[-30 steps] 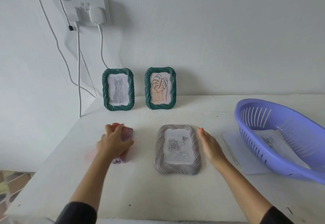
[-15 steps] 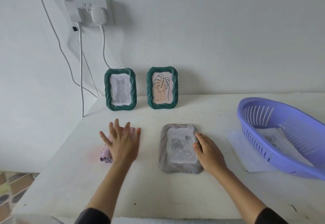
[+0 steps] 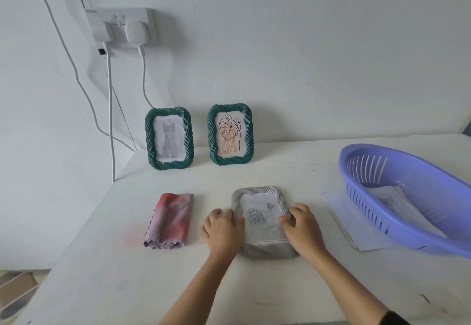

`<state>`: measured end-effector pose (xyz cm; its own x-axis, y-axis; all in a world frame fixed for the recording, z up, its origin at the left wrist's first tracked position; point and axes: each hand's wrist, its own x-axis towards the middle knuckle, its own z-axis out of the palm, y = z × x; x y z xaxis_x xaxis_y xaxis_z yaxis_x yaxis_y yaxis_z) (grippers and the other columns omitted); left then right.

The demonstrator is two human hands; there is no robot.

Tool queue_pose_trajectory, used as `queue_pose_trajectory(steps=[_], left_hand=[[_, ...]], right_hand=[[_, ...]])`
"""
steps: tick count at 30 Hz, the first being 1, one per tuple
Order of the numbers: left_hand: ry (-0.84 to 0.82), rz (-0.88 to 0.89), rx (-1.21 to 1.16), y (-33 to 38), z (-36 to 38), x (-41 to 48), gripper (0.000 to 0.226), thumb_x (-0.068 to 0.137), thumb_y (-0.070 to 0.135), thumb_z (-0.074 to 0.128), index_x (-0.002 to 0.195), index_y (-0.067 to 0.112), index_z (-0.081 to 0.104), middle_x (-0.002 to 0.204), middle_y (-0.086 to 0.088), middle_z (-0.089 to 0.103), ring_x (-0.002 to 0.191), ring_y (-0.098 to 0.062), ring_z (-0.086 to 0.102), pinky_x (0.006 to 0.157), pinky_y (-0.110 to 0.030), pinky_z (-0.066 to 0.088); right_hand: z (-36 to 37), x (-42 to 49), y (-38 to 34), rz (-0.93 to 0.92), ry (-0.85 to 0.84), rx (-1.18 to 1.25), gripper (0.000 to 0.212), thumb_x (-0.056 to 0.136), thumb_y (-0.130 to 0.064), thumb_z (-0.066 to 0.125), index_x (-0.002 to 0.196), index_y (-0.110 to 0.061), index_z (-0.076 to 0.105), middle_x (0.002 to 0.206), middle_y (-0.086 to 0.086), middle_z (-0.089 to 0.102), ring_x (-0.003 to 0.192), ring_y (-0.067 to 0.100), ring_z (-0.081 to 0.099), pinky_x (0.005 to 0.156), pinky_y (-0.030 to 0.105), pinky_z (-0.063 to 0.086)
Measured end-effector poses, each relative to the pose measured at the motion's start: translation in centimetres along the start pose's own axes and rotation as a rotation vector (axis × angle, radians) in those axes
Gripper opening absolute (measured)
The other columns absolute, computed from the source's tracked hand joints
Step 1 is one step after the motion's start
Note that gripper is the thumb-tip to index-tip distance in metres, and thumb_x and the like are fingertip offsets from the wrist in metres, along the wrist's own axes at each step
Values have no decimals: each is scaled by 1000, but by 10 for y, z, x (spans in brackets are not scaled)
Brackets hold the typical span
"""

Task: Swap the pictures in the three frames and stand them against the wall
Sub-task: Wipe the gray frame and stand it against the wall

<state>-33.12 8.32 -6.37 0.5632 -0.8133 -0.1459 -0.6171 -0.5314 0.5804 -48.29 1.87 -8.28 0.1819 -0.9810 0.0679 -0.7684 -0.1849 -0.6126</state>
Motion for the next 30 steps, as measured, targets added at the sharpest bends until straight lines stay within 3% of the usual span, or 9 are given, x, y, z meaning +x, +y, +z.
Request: queue_pose_trajectory(steps=[4,6,8,10,13,19,25,28,30], left_hand=[[-29,19,-401,3,-12,-3,22,84,15,57,105,10,63,85,-9,65,88,-27,58,84,-41,49],[-93,-35,-712,8,-21,-3,40,83,-1,58,122,8,57,72,-6,64,71,-24,59,72,-36,55],[-136,-58,-892,17,-33,-1,50,83,-8,57,129,9,50,76,-6,64,65,-20,62,58,-27,56],[-176,-21,-1019,29,-44,4,48,84,-11,54,127,9,49,78,-8,64,64,-19,62,51,-23,56],[-204,68,-1152,53,-62,14,44,86,-14,50,123,10,50,79,-9,64,61,-16,63,54,-23,57],[-200,274,-1178,122,-68,62,43,89,-8,46,123,19,41,89,-6,62,76,-18,59,69,-30,51],[-118,376,-1114,179,-39,131,43,88,-9,42,117,22,32,98,-14,57,85,-23,54,75,-35,49],[-94,383,-1084,193,-23,159,44,87,-13,36,113,22,29,88,-8,54,72,-14,50,62,-23,46],[-85,357,-1057,197,-9,176,45,86,-15,33,111,22,30,84,-4,55,69,-11,50,58,-20,46]], right_hand=[[-6,3,-5,98,10,204,18,81,-12,61,65,-6,55,85,7,57,87,22,54,69,28,36],[-12,6,-9,225,-11,542,5,80,-4,64,76,-7,61,73,7,60,75,22,57,65,29,41],[-25,10,-15,379,-116,968,21,80,3,63,100,-3,58,81,12,63,73,24,60,65,31,48],[-45,17,-21,410,-246,1148,26,82,3,61,107,0,55,86,16,64,74,25,61,67,32,51],[-86,39,-35,324,-423,1088,12,83,0,55,92,-4,62,79,9,68,72,21,63,67,29,51],[-147,127,-56,205,-582,998,18,70,2,55,82,-10,61,75,7,63,63,17,65,71,26,53],[-164,230,-43,102,-609,922,57,37,-3,64,90,-10,46,77,10,45,69,23,52,66,25,51],[-157,270,-29,52,-649,863,62,45,2,64,105,-6,47,95,14,49,89,29,51,76,31,50],[-146,289,-18,51,-629,832,42,62,11,58,102,-1,53,99,17,54,91,31,55,83,35,49]])
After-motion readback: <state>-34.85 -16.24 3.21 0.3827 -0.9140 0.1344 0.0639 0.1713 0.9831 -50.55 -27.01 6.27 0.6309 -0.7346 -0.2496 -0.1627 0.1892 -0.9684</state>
